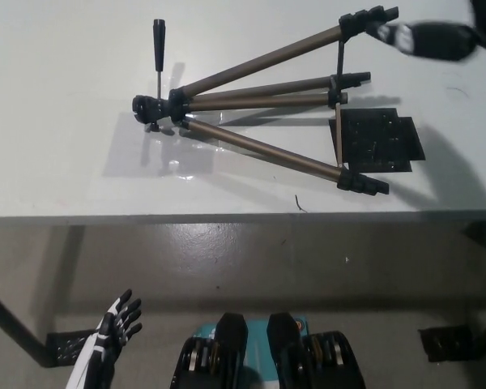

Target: A tripod lies near the right hand side of the table and the robot grab a leg of the tripod using its right hand and put it up right.

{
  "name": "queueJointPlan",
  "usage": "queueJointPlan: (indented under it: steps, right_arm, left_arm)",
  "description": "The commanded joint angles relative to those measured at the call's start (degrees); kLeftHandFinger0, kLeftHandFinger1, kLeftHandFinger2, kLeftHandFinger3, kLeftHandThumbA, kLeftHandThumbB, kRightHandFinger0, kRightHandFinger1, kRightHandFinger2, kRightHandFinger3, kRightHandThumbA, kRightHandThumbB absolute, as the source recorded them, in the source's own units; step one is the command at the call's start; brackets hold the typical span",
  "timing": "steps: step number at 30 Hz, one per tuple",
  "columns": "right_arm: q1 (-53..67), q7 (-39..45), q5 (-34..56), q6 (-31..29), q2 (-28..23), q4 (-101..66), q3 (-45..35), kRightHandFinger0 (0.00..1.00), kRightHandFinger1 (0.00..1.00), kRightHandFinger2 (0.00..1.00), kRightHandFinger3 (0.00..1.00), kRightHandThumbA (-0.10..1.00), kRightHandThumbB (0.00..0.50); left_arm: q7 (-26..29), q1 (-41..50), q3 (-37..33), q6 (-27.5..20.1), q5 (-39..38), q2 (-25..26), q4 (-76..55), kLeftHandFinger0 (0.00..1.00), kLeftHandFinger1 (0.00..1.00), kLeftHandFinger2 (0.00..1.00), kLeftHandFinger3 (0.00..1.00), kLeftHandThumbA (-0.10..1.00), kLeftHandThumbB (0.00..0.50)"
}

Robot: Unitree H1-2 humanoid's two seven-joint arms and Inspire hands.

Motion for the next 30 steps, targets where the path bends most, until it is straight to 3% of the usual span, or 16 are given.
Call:
queueJointPlan:
  steps: [1,8,17,20,24,30]
  right_arm:
    - [-23.0,15.0,-16.9,7.6,-0.5,17.8,12.6,1.0,1.0,1.0,1.0,1.0,0.495]
    - [-32.1,15.6,-19.7,7.1,6.4,39.3,23.5,1.0,1.0,1.0,1.0,1.0,0.5]
    - [-35.3,10.8,-18.9,5.9,14.6,59.8,31.1,1.0,1.0,1.0,1.0,1.0,0.5]
    - [-35.7,9.3,-18.4,5.5,17.1,66.4,32.8,1.0,1.0,1.0,1.0,1.0,0.5]
    - [-34.9,6.7,-18.0,5.2,18.8,73.9,34.0,1.0,1.0,1.0,1.0,1.0,0.5]
    - [-32.1,4.0,-18.7,5.7,20.0,81.8,35.6,1.0,1.0,1.0,1.0,1.0,0.5]
  left_arm:
    - [-1.8,1.3,0.5,-2.2,-1.2,1.6,-1.5,1.0,1.0,1.0,1.0,1.0,0.309]
    - [-2.1,1.8,0.5,-3.4,-1.4,1.7,-0.9,1.0,1.0,1.0,1.0,1.0,0.284]
    - [-2.2,2.8,0.2,-3.0,-1.1,2.0,-1.3,1.0,1.0,1.0,1.0,1.0,0.302]
    - [-2.0,3.1,0.2,-3.2,-1.1,1.9,-1.4,1.0,1.0,1.0,1.0,1.0,0.28]
    - [-1.7,2.9,0.1,-3.1,0.1,2.1,-1.5,1.0,1.0,1.0,1.0,1.0,0.3]
    - [-2.2,3.2,0.1,-3.8,-0.5,2.5,-1.8,1.0,1.0,1.0,1.0,1.0,0.282]
